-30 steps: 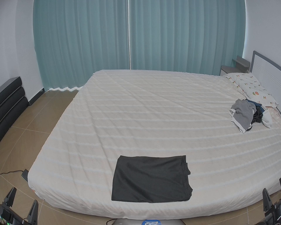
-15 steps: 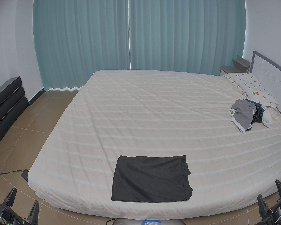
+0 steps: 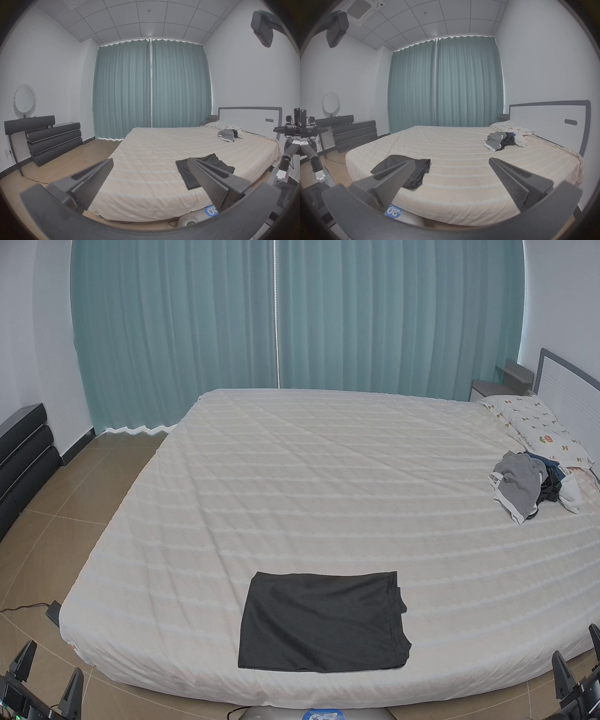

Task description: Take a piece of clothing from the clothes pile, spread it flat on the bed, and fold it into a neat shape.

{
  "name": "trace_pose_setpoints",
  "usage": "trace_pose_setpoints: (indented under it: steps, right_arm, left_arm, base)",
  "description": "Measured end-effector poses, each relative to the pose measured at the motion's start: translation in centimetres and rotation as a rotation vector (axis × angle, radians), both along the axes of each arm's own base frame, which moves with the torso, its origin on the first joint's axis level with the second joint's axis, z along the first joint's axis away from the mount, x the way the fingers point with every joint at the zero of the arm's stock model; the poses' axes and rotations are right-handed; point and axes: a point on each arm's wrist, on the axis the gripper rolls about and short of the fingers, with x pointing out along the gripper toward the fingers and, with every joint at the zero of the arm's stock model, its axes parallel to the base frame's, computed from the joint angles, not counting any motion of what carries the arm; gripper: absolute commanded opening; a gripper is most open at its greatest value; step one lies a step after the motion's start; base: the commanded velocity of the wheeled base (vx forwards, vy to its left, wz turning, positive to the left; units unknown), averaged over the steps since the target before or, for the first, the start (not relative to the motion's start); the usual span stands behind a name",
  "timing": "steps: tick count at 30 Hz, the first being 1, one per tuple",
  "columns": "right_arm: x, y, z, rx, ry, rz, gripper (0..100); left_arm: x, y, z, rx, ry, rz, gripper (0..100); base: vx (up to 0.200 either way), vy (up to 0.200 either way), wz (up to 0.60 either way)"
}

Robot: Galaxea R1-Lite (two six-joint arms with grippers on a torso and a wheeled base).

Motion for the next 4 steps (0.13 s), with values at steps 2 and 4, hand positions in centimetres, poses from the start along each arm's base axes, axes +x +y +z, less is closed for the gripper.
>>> trace_pose_setpoints:
  steps: [2,4]
  right_arm:
    - [0.00,0.00,0.00,0.011,0.000,0.000,100]
    - [0.00,0.00,0.00,0.015,0.001,-0.001,100]
  left_arm:
    - [0.00,0.00,0.00,0.000,0.000,0.000,100]
    - [0.01,0.00,0.00,0.000,0.001,0.000,100]
  base:
    - [0.000,0.000,0.00]
    - [0.000,0.000,0.00]
